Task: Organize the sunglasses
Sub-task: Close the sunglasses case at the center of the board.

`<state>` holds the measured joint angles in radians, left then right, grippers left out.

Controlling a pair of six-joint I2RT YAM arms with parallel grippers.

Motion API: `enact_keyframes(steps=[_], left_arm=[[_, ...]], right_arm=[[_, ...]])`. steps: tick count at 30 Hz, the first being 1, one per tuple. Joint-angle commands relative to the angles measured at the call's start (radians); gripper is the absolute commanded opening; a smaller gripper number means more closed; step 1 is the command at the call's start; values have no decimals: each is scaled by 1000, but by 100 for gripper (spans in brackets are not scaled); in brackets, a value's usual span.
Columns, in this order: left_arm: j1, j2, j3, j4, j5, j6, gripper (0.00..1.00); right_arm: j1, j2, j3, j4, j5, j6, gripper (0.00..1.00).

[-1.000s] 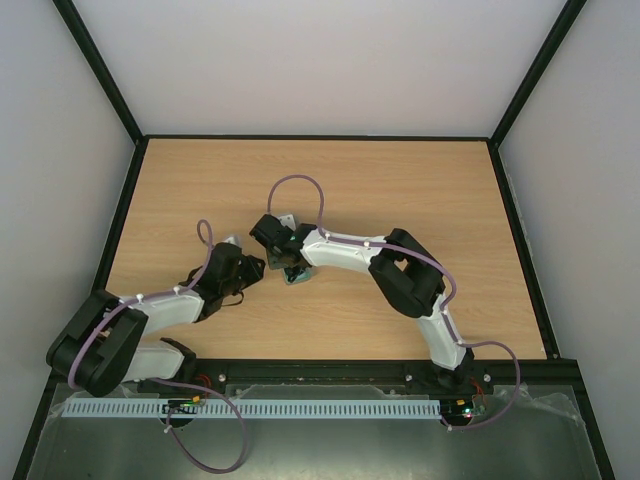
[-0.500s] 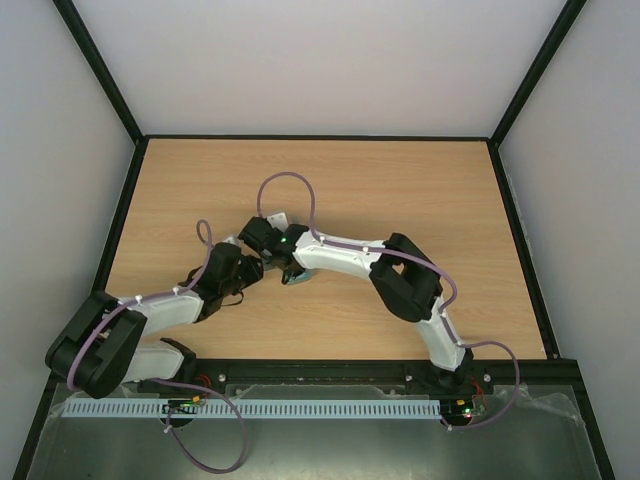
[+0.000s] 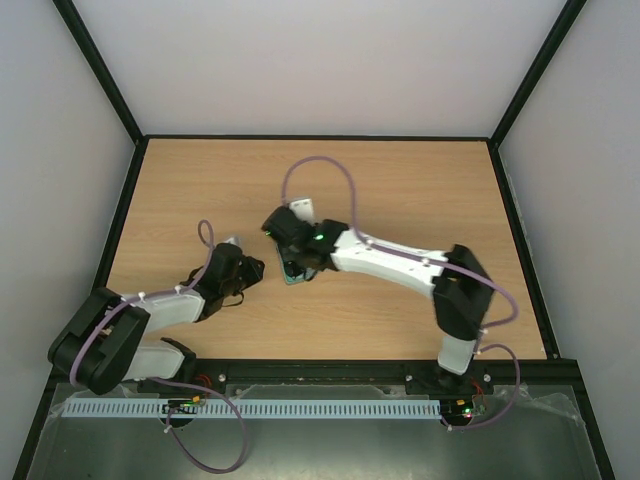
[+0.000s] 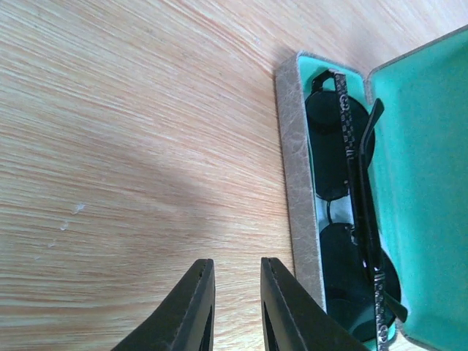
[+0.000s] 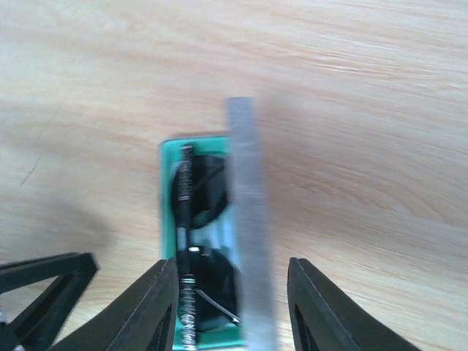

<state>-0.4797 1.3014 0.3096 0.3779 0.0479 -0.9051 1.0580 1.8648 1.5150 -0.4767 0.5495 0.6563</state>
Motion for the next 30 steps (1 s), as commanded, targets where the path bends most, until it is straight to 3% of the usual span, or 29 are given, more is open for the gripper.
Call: enact_keyframes(steps=[1,5,8,18,30], left_arm=[[-12,29,19,30,-11,2,20],[-16,82,30,69,1,-7,13],[-18,144,49,116,21,-13,9],[-18,382,136,258,55,-39,5],[-19,496,187,325,84,-38,3]], right_arm=[[-117,-181,-198,80,-47,-11,37],[-245,-232,-327,189,-198,-28,27],[-295,-211,-380,283,-325,-47,26],[-306,-39,-364,437,-555,-51,19],[-237,-33,-370,444,-495,-62,18]])
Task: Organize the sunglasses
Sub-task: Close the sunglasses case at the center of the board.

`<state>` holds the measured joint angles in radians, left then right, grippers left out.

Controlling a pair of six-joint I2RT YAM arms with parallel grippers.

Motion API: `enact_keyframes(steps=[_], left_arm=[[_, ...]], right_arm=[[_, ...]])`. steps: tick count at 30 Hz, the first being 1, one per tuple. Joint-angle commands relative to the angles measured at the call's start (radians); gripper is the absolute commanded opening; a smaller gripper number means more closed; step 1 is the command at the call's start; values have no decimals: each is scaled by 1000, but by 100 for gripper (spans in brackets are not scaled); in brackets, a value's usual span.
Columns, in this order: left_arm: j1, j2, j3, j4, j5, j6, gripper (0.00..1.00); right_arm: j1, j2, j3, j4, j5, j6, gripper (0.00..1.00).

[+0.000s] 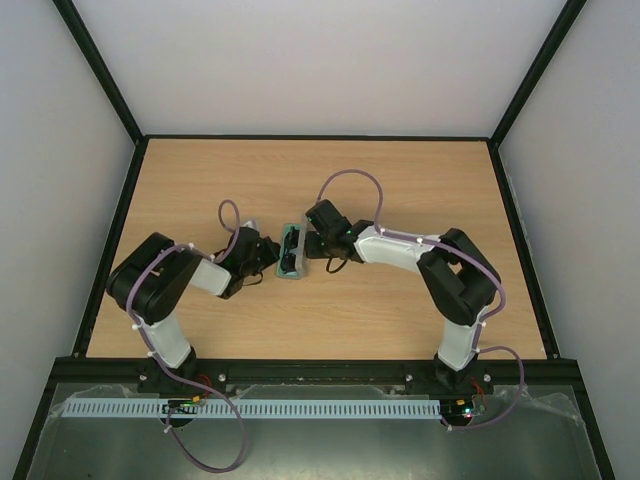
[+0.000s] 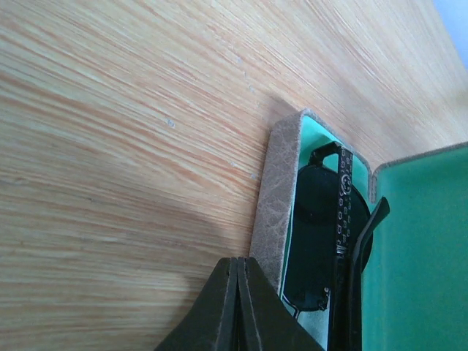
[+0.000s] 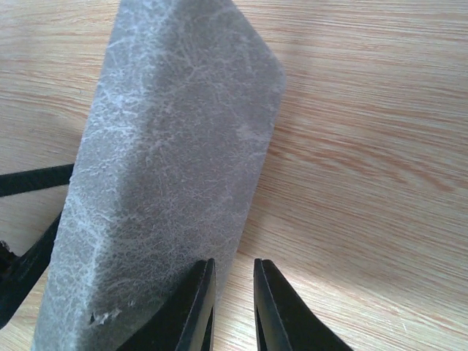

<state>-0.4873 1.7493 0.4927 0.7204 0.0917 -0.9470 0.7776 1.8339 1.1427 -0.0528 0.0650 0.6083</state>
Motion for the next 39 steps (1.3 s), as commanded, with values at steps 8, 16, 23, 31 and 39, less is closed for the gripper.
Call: enact_keyframes(steps=[8,16,23,31,39], left_arm=[[-13,60,2,-5,47,0,3],[-12,70,-6,15,56,-1,3],[-12,69,-17,24,59,-2,3],[-12,74,-17,46,75,-4,3],[-10,72,-30,62,82,-3,2]], right_arm=[[68,2,28,-14,64,-14,17],[67,-83,11,-31,74,-14,18],[71,-82,14,-41,76,-5,18],[75,-14,49,-31,51,-4,18],[86,96,127,-47,37,-6,18]])
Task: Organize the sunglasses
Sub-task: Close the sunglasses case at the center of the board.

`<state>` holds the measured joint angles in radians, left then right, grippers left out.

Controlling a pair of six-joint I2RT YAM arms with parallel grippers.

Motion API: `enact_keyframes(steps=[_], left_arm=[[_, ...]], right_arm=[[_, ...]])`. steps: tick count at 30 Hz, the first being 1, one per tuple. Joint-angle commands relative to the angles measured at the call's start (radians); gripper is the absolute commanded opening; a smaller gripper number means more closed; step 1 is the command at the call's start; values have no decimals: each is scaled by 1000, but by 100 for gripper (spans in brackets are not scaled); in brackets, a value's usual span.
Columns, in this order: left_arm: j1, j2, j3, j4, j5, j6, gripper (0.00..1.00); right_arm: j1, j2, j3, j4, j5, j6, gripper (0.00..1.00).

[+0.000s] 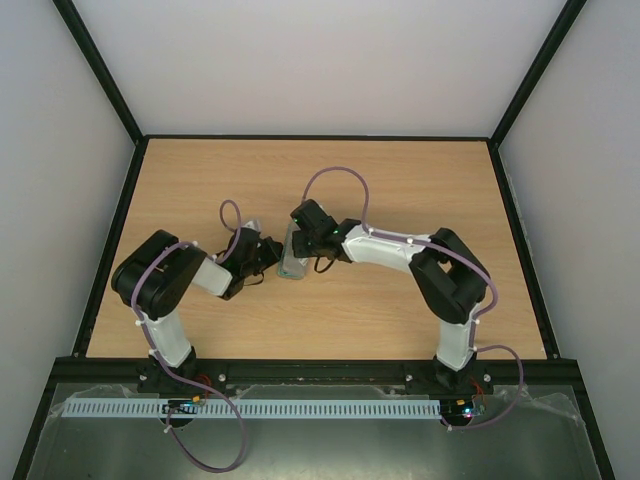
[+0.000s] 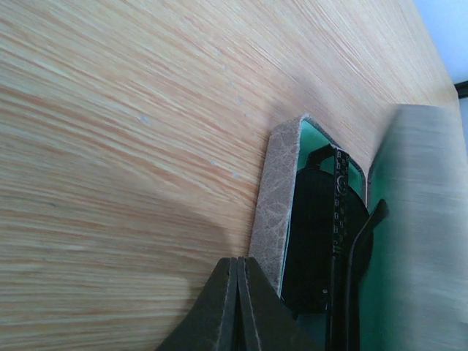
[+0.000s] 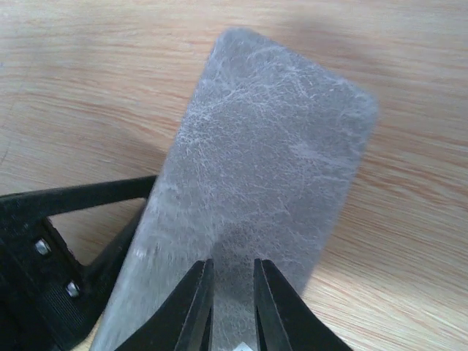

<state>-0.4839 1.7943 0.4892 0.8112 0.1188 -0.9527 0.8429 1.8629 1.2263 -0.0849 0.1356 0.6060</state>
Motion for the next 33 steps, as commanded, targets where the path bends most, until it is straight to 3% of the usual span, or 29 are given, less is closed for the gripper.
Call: enact_keyframes(steps=[1,10,17,23,26,29,31,33], left_arm=[[-12,27,-30,-26,55,3,3],[40,-3,-85,-5,87,11,3],[68,-211,-119,-184,39,68,13],[73,-494,-118,-429,-69,124,34],[75,-634,-102,-584,-135,158,46],[80,-782,-81,-710,-185,185,69],[82,-863,-75,-783,-213,204,95],[83,-938,-70,-842,-245,221,99]], right_arm=[[20,73,47,-14,-34,-3,18],[22,46,31,-25,-21,-6,18],[22,-141,-71,-52,44,-29,25],[16,-321,-223,-55,84,-30,41],[-1,-423,-314,-62,111,-31,58],[-38,-545,-414,-60,120,-36,77],[-66,-637,-480,-50,126,-40,85],[-88,-724,-534,-51,136,-42,94]])
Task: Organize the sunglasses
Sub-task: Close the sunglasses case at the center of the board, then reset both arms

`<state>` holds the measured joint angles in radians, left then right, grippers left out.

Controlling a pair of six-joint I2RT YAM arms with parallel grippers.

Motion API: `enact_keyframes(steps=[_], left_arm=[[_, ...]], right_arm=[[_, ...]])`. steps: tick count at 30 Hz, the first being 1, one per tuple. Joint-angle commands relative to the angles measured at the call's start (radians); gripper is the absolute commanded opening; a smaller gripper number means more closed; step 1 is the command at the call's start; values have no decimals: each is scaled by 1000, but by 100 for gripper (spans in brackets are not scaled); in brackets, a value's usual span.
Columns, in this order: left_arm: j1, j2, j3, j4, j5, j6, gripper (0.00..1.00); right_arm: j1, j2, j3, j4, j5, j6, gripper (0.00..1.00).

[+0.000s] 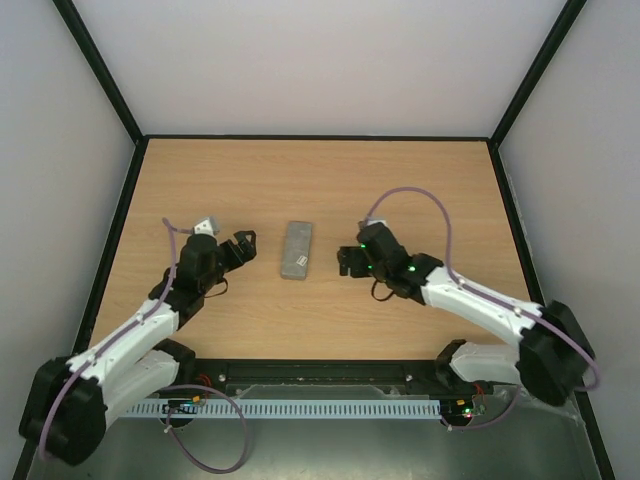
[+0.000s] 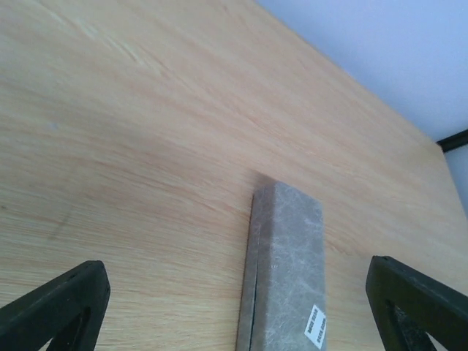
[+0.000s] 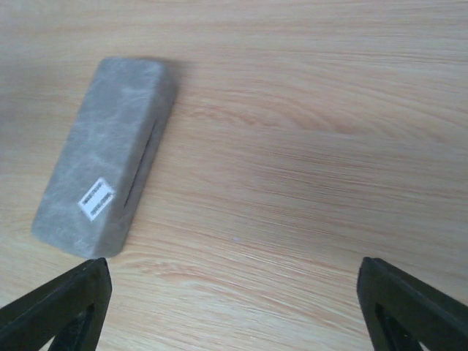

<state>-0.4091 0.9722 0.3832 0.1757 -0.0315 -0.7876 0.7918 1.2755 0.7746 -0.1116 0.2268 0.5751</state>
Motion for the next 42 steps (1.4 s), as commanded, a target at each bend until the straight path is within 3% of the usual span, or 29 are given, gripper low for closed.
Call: enact_keyframes(steps=[1,7,11,19,31,35,39,42], left_arm=[[9,-150,37,-232,-104,67,100],[10,-286,16,-327,-197,75,99],[10,-248,15,-294,-209,72,99],[10,-157,71,-253,-258,70,99],[10,-132,93,-240,-279,87,100],[10,-117,87,-212,-378,113,100],[13,-26,52,-45,-541,250,99],[31,52,66,14,-623,340,99]], right_arm=[[-42,-178,-104,-28,55,-15,97],[-51,-403,-230,-24,231,-16,99],[-128,-467,-299,40,257,0,99],[-164,-339,-225,5,190,-6,98],[-166,-358,-250,75,168,-38,99],[-165,-367,-258,110,207,-43,98],[-165,-325,-263,225,222,-98,99],[-209,-229,-279,349,328,-125,99]])
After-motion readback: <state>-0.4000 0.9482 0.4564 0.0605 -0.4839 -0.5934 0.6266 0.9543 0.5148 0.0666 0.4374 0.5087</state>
